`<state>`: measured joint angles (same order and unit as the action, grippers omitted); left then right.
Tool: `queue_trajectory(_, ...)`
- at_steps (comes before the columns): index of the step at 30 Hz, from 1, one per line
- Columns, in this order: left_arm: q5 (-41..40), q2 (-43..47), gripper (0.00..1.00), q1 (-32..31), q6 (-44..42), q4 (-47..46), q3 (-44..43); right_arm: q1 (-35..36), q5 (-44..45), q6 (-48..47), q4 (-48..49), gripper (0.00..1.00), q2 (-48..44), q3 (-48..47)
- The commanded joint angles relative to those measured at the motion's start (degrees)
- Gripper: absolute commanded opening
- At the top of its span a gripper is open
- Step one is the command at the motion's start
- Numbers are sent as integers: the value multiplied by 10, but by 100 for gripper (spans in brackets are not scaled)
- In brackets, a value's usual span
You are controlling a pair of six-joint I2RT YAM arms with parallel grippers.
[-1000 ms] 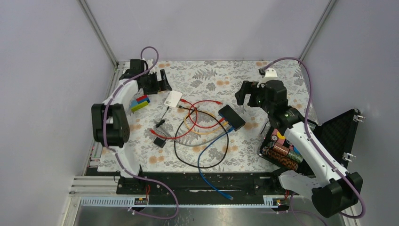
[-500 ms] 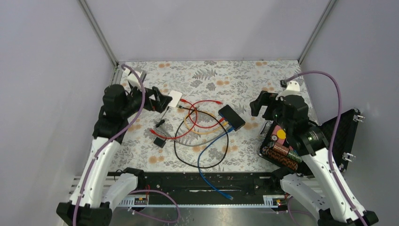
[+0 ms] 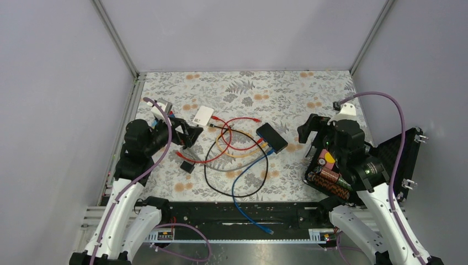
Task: Insert the plug into the switch port
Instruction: Reset both arms
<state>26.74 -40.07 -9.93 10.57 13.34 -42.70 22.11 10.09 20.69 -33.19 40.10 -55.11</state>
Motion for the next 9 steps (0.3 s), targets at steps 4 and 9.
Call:
queue_trajectory(4,7,6,99,-4,3,-38,-9,3,27,9,-6,99,-20,8)
queue_trajectory(9,0,5,99,-4,2,-35,-11,3,27,8,-5,100,-20,4)
